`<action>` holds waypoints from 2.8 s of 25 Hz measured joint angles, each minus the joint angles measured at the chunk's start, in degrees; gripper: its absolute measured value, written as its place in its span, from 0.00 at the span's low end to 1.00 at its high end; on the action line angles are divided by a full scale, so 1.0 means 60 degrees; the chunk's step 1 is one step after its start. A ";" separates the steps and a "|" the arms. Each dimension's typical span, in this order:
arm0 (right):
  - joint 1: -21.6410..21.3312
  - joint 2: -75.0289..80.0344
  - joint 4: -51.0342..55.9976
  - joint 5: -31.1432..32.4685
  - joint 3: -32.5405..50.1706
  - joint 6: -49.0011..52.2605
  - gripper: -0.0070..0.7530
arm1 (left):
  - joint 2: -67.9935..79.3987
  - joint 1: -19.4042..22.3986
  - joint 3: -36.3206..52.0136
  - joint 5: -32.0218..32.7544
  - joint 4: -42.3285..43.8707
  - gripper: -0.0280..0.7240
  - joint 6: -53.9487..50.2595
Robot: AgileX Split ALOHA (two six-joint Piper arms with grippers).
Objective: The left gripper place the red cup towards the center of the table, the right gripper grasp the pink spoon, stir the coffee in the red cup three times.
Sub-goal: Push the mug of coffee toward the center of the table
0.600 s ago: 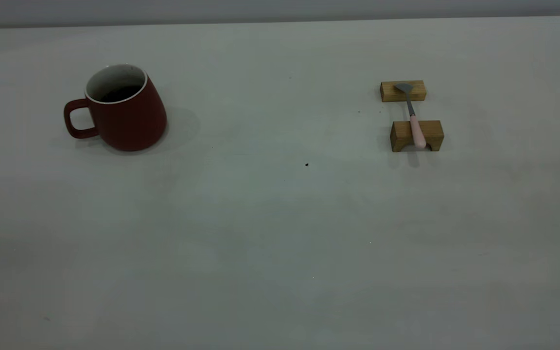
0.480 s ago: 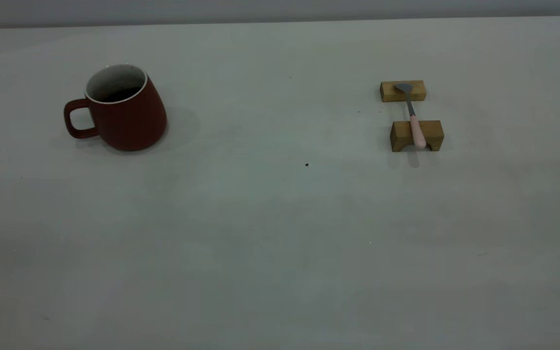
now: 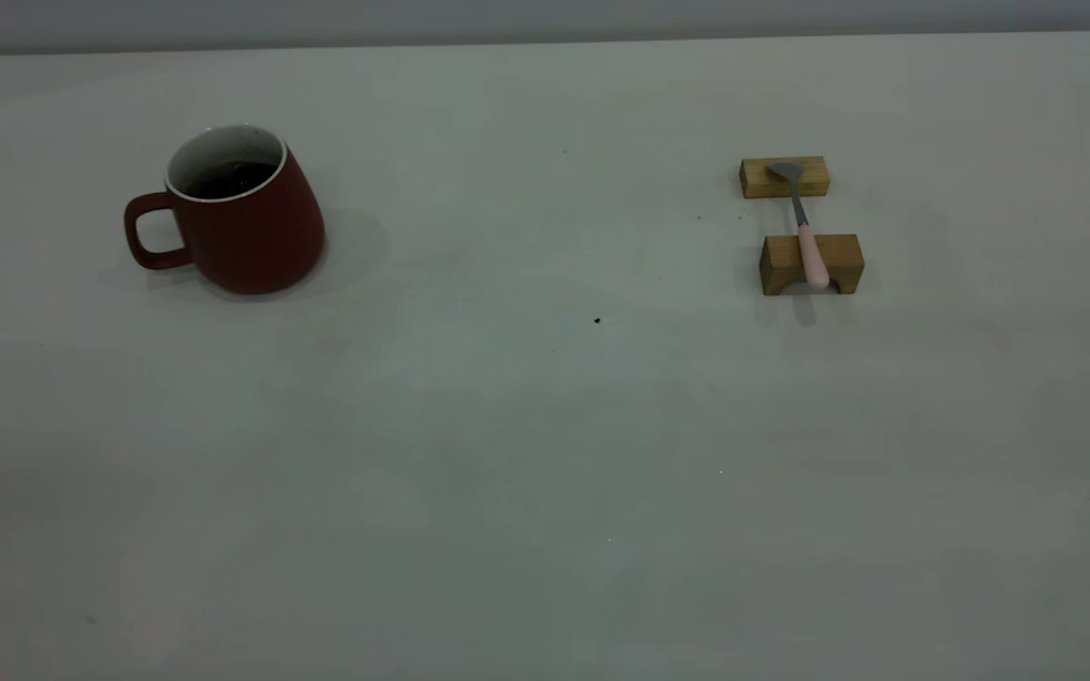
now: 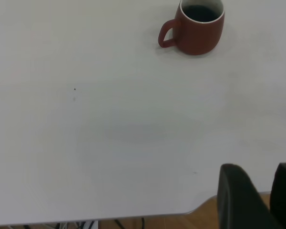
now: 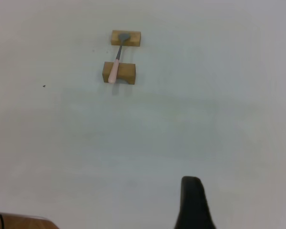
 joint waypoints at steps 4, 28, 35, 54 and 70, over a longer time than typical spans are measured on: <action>0.0000 0.0000 0.0000 0.0000 0.0000 0.0000 0.77 | 0.0000 0.0000 0.0000 0.0000 0.0000 0.36 0.0000; 0.0000 -0.0009 -0.0003 0.0000 0.0000 0.0000 0.77 | 0.5801 -0.0047 -0.1702 -0.1026 0.0025 0.36 0.0875; 0.0000 -0.0008 -0.0003 0.0000 0.0000 0.0000 0.77 | 1.0888 -0.0047 -0.3519 -0.2943 0.0070 0.68 0.3303; 0.0000 -0.0008 -0.0003 0.0000 0.0000 0.0000 0.77 | 1.8735 -0.0047 -0.6840 -0.4801 0.1039 0.93 0.7151; 0.0000 -0.0008 -0.0003 0.0000 0.0000 0.0000 0.77 | 2.2008 -0.0268 -0.9498 -0.4994 0.1004 0.82 0.8629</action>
